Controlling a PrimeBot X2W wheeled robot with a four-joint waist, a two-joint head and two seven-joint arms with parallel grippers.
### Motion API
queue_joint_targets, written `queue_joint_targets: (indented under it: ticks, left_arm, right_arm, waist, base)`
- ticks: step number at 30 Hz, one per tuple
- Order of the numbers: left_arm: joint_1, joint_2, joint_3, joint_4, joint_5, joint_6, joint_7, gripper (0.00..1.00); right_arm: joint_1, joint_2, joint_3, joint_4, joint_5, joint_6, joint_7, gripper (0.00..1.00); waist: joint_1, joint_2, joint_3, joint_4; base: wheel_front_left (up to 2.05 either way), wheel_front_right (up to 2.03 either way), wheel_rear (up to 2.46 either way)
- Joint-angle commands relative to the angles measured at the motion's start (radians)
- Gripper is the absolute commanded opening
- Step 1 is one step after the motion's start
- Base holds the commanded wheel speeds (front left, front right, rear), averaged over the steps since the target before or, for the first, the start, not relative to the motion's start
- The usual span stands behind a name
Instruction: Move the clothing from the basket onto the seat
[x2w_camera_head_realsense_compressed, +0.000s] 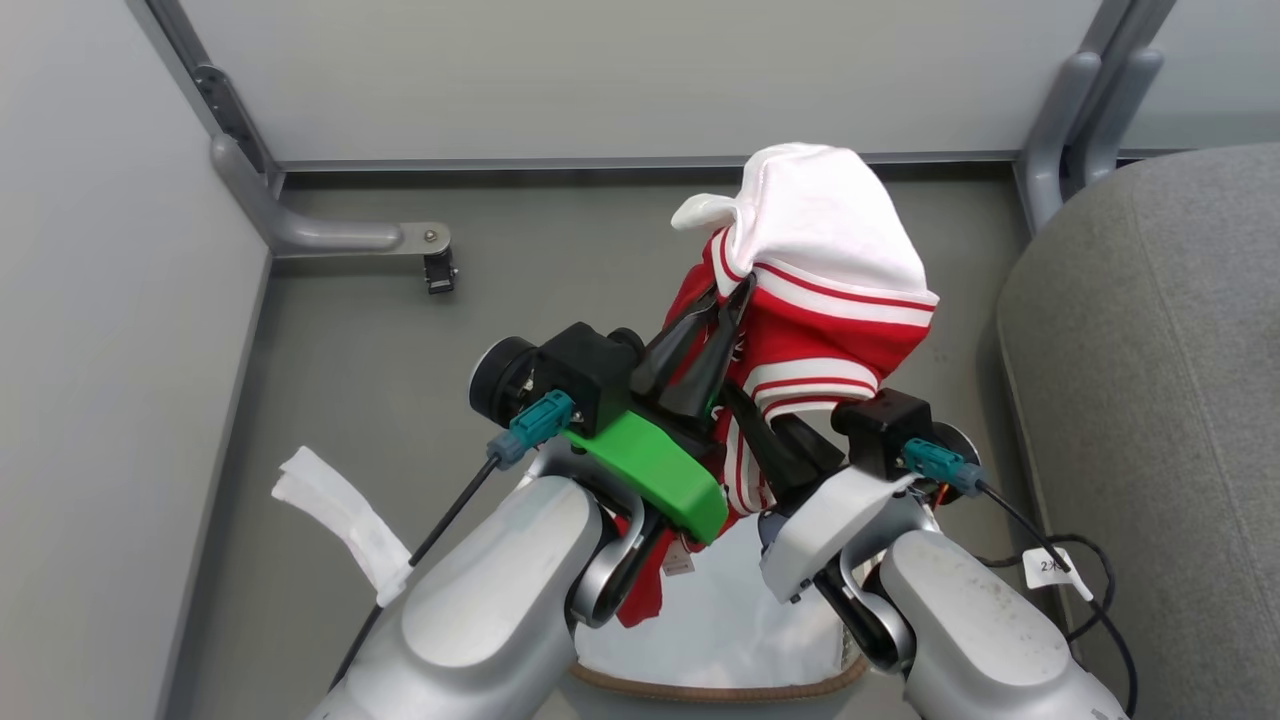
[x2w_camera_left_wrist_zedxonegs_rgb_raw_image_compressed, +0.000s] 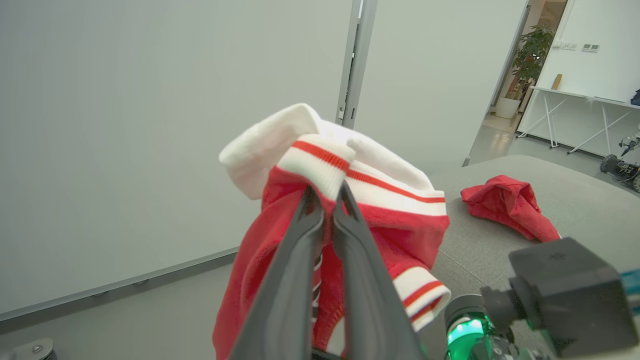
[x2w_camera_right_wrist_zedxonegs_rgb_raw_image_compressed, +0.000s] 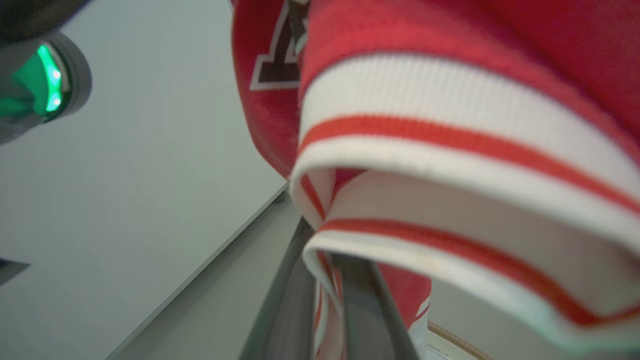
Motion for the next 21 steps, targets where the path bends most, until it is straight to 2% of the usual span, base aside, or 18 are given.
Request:
queue_joint_targets:
  ticks: [1,6,21]
  left_arm:
    - [0.004,0.002,0.009,0.0,0.01,0.005,-0.001,1.0]
    - [0.024,0.002,0.025,0.021,0.034,-0.003,-0.001,1.0]
    - [0.069,0.003,0.076,0.098,0.108,-0.047,-0.001,1.0]
  right_arm:
    - [0.011,-0.004,-0.007,-0.015,-0.006,-0.001,-0.002,0.0]
    - [0.028,-0.005,-0.047,-0.047,-0.029,-0.001,-0.002,0.0]
    - [0.115,-0.004,-0.188,-0.164,-0.085,-0.001,-0.002,0.0]
  waist:
    - [0.0,0.0,0.008,-0.027]
    - [0.0,0.0,0.014,-0.104]
    - [0.0,0.0,0.042,-0.458]
  base:
    - [0.0,0.0,0.0]
    - [0.0,0.0,0.0]
    - [0.0,0.0,0.0]
